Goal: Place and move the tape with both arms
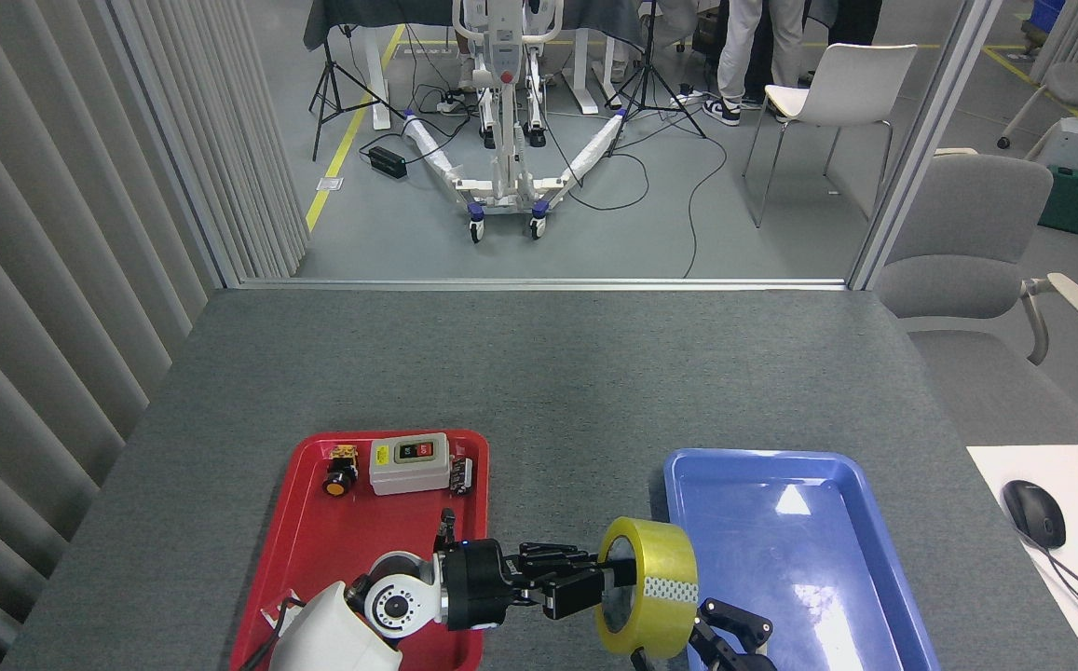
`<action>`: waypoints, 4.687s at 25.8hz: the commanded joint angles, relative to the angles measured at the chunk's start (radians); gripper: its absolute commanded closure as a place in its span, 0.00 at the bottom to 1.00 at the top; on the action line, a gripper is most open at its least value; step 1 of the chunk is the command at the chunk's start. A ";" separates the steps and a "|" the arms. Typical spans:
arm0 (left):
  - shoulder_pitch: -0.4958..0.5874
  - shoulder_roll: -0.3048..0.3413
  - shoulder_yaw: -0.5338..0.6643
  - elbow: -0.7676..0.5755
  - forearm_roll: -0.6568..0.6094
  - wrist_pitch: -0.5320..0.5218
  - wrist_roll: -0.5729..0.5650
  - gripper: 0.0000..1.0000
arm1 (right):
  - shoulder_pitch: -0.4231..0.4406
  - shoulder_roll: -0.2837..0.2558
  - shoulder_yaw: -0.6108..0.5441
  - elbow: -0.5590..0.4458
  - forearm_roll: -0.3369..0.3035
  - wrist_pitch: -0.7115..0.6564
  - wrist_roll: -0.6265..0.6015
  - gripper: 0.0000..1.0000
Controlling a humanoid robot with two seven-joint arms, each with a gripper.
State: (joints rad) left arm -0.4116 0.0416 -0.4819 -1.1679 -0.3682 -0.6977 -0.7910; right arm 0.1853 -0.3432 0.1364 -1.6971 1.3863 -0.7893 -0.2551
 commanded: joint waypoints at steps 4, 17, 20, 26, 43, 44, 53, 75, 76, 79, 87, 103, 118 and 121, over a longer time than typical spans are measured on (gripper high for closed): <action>0.001 0.003 0.031 -0.009 0.020 -0.088 0.029 0.04 | 0.005 -0.007 -0.008 0.001 -0.001 0.004 0.010 1.00; 0.057 0.098 0.290 -0.070 0.048 -0.088 0.164 0.00 | 0.026 -0.040 -0.104 0.001 -0.043 0.004 0.008 1.00; 0.071 0.133 0.368 -0.070 0.049 -0.088 0.219 0.00 | 0.034 -0.040 -0.181 0.004 -0.075 0.004 0.008 1.00; 0.237 0.239 0.549 -0.087 0.054 -0.088 0.470 0.00 | 0.034 -0.039 -0.288 0.037 -0.087 0.004 0.051 1.00; 0.514 0.293 0.540 -0.173 0.186 -0.019 1.039 0.00 | -0.112 -0.109 -0.213 0.017 -0.089 0.746 0.809 1.00; 0.517 0.294 0.540 -0.173 0.187 -0.020 1.041 0.00 | -0.124 -0.122 -0.210 0.019 -0.092 0.752 0.835 1.00; 0.536 0.299 0.539 -0.157 0.193 -0.014 1.049 0.00 | -0.213 -0.145 -0.080 0.031 -0.113 0.872 1.059 0.80; 0.545 0.296 0.531 -0.150 0.190 0.017 1.035 0.00 | -0.204 -0.132 -0.055 0.031 -0.108 0.926 0.995 0.19; 0.545 0.296 0.531 -0.148 0.187 0.017 1.033 0.00 | -0.204 -0.132 -0.055 0.031 -0.108 0.926 0.979 0.19; 0.545 0.302 0.531 -0.145 0.183 0.020 1.030 0.00 | -0.201 -0.134 -0.057 0.028 -0.108 0.926 0.944 0.17; 0.547 0.308 0.531 -0.157 0.181 0.017 1.029 0.00 | -0.142 -0.131 -0.098 0.033 -0.102 0.923 0.597 0.10; 0.613 0.325 0.686 -0.368 -0.046 0.264 0.987 0.01 | -0.044 -0.095 -0.187 0.033 -0.095 0.944 0.361 0.02; 0.587 0.123 0.658 -0.552 -0.851 0.521 0.750 0.01 | 0.011 -0.034 -0.199 0.027 -0.095 0.883 0.235 0.01; 0.583 0.115 0.657 -0.544 -0.973 0.520 0.783 0.01 | 0.031 -0.016 -0.198 0.030 -0.096 0.858 0.175 0.01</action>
State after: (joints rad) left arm 0.1779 0.1654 0.1830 -1.7160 -1.2258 -0.1852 -0.0302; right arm 0.1981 -0.3780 -0.0644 -1.6696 1.2909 0.0903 -0.0254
